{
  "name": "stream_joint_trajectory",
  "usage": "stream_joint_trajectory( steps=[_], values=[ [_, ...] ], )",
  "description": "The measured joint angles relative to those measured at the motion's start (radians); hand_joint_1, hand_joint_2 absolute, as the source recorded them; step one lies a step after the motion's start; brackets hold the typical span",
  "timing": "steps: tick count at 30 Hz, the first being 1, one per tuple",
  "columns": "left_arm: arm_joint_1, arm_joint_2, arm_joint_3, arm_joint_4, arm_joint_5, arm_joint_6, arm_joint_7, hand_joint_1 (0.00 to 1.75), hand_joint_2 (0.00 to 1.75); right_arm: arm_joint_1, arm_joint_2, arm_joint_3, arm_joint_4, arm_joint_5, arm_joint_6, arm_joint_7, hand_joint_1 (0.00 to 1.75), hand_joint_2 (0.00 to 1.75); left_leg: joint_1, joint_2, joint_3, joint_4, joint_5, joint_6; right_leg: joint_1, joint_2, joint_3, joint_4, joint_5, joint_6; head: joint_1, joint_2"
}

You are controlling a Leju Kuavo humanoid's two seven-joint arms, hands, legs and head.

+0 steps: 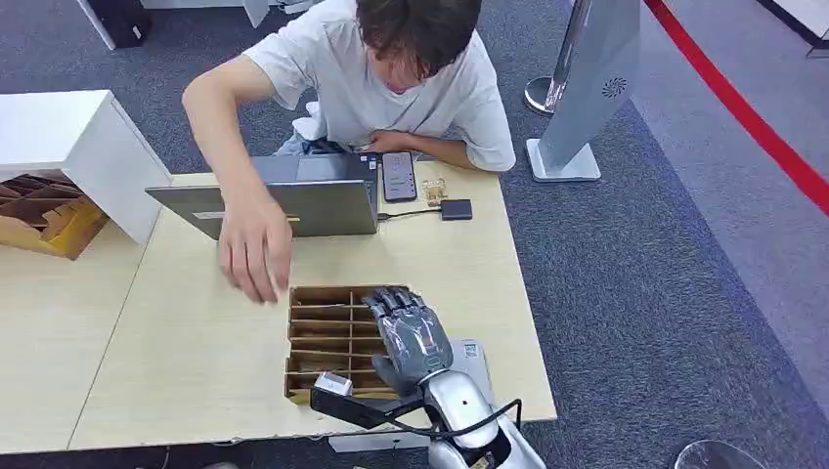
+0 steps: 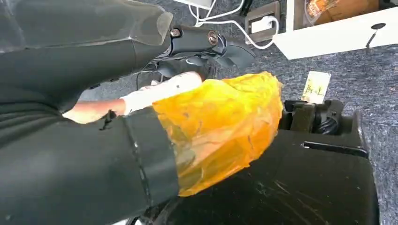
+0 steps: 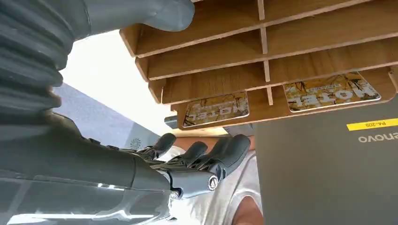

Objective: Pass the card to the sensor for recognition and then transmit it.

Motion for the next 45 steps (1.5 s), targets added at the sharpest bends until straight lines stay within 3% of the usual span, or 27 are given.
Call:
stream_joint_trajectory(
  steps=[7,10,16,23,45],
  values=[
    [-0.001,0.000,0.000,-0.001,-0.005,-0.003,0.000,0.00,0.00,-0.005,0.005,0.000,0.005,0.006,-0.002,-0.007,0.35,1.75,0.000,0.000,0.000,0.000,0.000,0.000,0.000,0.000,0.000,0.000,0.000,0.000,0.000,0.000],
    [-0.001,0.000,0.000,-0.003,-0.005,-0.003,0.000,0.00,0.00,-0.008,0.008,0.000,0.007,0.008,-0.002,-0.008,0.19,1.75,0.000,0.000,0.000,0.000,0.000,0.000,0.000,0.000,0.000,0.000,0.000,0.000,0.000,0.000],
    [-0.003,0.000,0.000,-0.008,-0.009,-0.003,0.000,0.00,0.00,-0.014,0.009,0.000,0.015,0.008,-0.002,-0.008,0.19,1.75,0.000,0.000,0.000,0.000,0.000,0.000,0.000,0.000,0.000,0.000,0.000,0.000,0.000,0.000],
    [-0.003,0.000,0.000,-0.008,-0.011,-0.006,0.000,0.00,0.00,-0.018,0.010,0.000,0.015,0.007,-0.001,-0.008,0.33,1.75,0.000,0.000,0.000,0.000,0.000,0.000,0.000,0.000,0.000,0.000,0.000,0.000,0.000,0.000],
    [-0.004,0.000,0.000,-0.010,-0.023,-0.018,-0.003,0.00,0.00,-0.048,0.022,0.000,0.013,0.009,0.009,-0.007,0.31,1.75,0.000,0.000,0.000,0.000,0.000,0.000,0.000,0.000,0.000,0.000,0.000,0.000,0.000,0.000]
  ],
)
